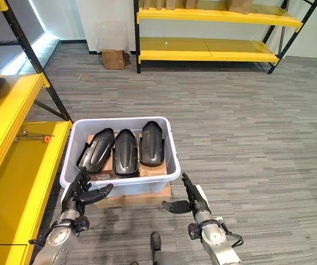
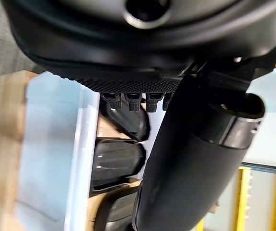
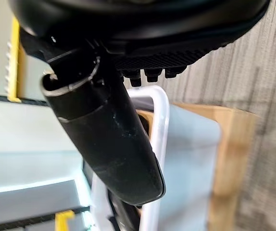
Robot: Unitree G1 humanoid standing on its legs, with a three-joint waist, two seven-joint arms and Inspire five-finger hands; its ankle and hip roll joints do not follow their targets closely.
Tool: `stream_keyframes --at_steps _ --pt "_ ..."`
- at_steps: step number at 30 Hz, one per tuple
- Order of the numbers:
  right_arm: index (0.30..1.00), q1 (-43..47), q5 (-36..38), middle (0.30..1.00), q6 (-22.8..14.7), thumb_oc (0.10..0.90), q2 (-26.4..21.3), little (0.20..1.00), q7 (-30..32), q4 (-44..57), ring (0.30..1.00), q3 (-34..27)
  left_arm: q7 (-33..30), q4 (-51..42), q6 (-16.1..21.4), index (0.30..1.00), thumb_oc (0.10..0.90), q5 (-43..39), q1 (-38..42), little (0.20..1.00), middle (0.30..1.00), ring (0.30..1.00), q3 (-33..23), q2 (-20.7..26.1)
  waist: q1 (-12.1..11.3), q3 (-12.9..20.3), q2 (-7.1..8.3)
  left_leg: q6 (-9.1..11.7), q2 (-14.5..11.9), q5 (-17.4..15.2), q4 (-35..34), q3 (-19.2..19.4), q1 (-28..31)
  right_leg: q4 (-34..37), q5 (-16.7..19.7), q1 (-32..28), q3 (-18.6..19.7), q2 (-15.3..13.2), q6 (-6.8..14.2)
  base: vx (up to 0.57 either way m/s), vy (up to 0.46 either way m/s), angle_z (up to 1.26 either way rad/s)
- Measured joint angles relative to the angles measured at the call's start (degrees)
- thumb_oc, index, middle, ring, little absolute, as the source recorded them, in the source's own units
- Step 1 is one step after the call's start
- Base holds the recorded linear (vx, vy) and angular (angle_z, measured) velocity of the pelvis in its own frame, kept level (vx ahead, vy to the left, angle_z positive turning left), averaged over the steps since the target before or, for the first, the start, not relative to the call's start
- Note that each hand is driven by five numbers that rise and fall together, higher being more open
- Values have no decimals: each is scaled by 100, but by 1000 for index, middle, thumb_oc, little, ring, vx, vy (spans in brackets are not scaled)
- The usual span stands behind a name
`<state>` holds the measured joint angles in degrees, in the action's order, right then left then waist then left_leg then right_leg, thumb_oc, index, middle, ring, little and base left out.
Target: Move parts from the plastic box to the shelf.
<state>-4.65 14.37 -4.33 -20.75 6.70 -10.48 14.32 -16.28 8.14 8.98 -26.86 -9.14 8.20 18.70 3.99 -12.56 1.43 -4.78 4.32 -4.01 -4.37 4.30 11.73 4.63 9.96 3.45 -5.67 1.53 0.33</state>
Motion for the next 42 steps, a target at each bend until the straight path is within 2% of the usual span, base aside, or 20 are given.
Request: stream_keyframes --at_steps 2,6,8,10,14,17,22,26,27,29,30,31,32,33,34,36,38,40,42 --pt "1000 -74 43 1000 -427 900 -2 1000 110 607 1000 -165 -204 -81 130 1000 900 2 -11 1000 1000 1000 -156 -60 63 2 -10 53 -25 -17 -1 48 27 15 60 -10 -35 35 -39 68 -59 -24" --pt "1000 -153 206 1000 -671 900 -1 1000 587 1402 1000 -453 -475 -458 266 1000 900 2 -39 1000 1000 1000 -304 -238 55 0 -33 108 -72 -27 0 106 31 27 54 -6 25 102 -151 52 -35 -7" --pt "1000 -166 204 1000 -980 900 5 1000 1097 1845 1000 -625 -670 -654 399 1000 900 0 -53 1000 1000 1000 -378 -243 51 -2 -77 134 -95 -40 3 131 32 26 47 -6 46 131 -174 49 -15 -5" --pt "1000 -165 200 1000 -1248 900 3 1000 1544 2091 1000 -873 -832 -765 514 1000 900 0 -50 1000 1000 1000 -409 -245 66 -10 -162 154 -111 -53 3 147 33 26 43 -5 60 149 -178 67 1 -4" --pt "1000 -163 127 1000 -1551 900 2 1000 2273 2310 1000 -1259 -1027 -1020 535 1000 900 -66 -66 1000 1000 1000 -388 -250 78 -83 -393 171 -114 -68 10 168 -13 23 11 48 71 148 -215 45 3 -4" --pt "1000 -147 -222 1000 -1781 900 -1 1000 2890 2376 1000 -1293 -1065 -1071 611 1000 900 -200 5 1000 1000 1000 -303 -259 121 -86 -553 212 -140 -89 109 161 -162 -26 -13 160 58 156 -253 71 -83 1" --pt "1000 -68 -312 1000 -1928 900 -5 1000 3080 2375 1000 -1252 -1044 -1066 612 1000 900 -200 214 1000 1000 1000 22 -285 80 -101 -542 250 -130 -112 419 160 -304 -128 -91 179 41 129 -392 24 -91 5" --pt "1000 131 -343 1000 -1929 900 0 1000 3036 2368 1000 -991 -969 -1030 581 1000 900 -201 526 1000 1000 1000 80 -297 80 -270 -272 316 -3 -143 1635 221 -881 -352 -197 196 -44 -138 -491 -10 -63 22" --pt "1000 199 -430 1000 -1929 900 4 1000 3009 2366 1000 -855 -846 -1029 562 1000 900 -200 612 1000 1000 1000 95 -298 93 -328 -174 393 -54 -190 2247 504 -1223 -383 -223 194 -115 -254 -526 44 34 40" --pt "1000 273 -498 1000 -1918 900 11 1000 2979 2359 1000 -688 -801 -1024 500 1000 900 -200 615 1000 1000 1000 120 -296 143 -363 -112 380 -265 -237 2160 698 -1281 -334 -270 191 -162 -313 -475 69 96 30" --pt "1000 313 -518 1000 -1916 900 8 1000 2936 2356 1000 -633 -804 -981 480 1000 900 -200 613 1000 1000 1000 131 -299 182 -371 -100 415 -360 -205 1865 743 -1249 -225 -350 164 -177 -333 -352 94 191 15" --pt "1000 350 -519 1000 -1916 900 -6 1000 2869 2343 1000 -615 -803 -895 474 1000 900 -201 617 1000 1000 1000 154 -312 207 -362 -198 436 -545 -137 1367 711 -1238 -218 -529 142 -262 -294 -74 136 290 3" --pt "1000 446 -518 1000 -1913 900 -128 1000 2824 2350 1000 -644 -801 -909 469 1000 900 -206 630 1000 1000 1000 198 -286 193 -408 -462 550 -1134 -83 763 593 -1117 -1647 -1046 540 -271 -189 -529 132 273 21" --pt "1000 507 -504 1000 -1885 900 -183 1000 2802 2289 1000 -728 -803 -744 500 1000 900 -215 796 1000 1000 1000 256 -275 234 -581 -483 853 -1447 124 618 532 -1016 -1929 -1380 497 -242 -173 -564 96 185 37" --pt "1000 442 -468 1000 -1829 900 -193 1000 2799 2289 1000 -777 -800 -559 461 1000 900 -224 888 1000 1000 1000 325 -268 234 -588 -428 1019 -1505 302 508 568 -1065 -1937 -1395 498 -244 -256 -566 77 123 43" --pt "1000 456 -463 1000 -1785 900 -205 1000 2736 2306 1000 -771 -822 -450 449 1000 900 -227 822 1000 1000 1000 323 -273 156 -638 -259 984 -1539 554 408 652 -1110 -1899 -1399 530 -4 -483 -571 110 154 0" --pt "1000 464 -400 1000 -1738 900 -196 1000 2692 2298 1000 -847 -808 -105 454 1000 900 -232 940 1000 1000 1000 306 -393 157 -686 -186 1138 -1724 873 152 458 -1390 -1566 -1352 352 180 -736 -652 116 167 19" --pt "1000 461 -355 1000 -1724 900 -197 1000 2689 2289 1000 -856 -791 234 478 1000 900 -391 1109 1000 1000 1000 300 -562 159 -758 -51 1168 -1812 925 120 512 -1640 -1366 -1309 45 457 -977 -716 111 218 47" --pt "1000 509 -360 1000 -1724 900 -209 1000 2567 2282 1000 -824 -801 390 491 1000 900 -501 1050 1000 1000 1000 271 -716 38 -740 -85 1151 -1920 909 305 668 -1706 -1271 -1339 -129 489 -1152 -568 108 244 -10"
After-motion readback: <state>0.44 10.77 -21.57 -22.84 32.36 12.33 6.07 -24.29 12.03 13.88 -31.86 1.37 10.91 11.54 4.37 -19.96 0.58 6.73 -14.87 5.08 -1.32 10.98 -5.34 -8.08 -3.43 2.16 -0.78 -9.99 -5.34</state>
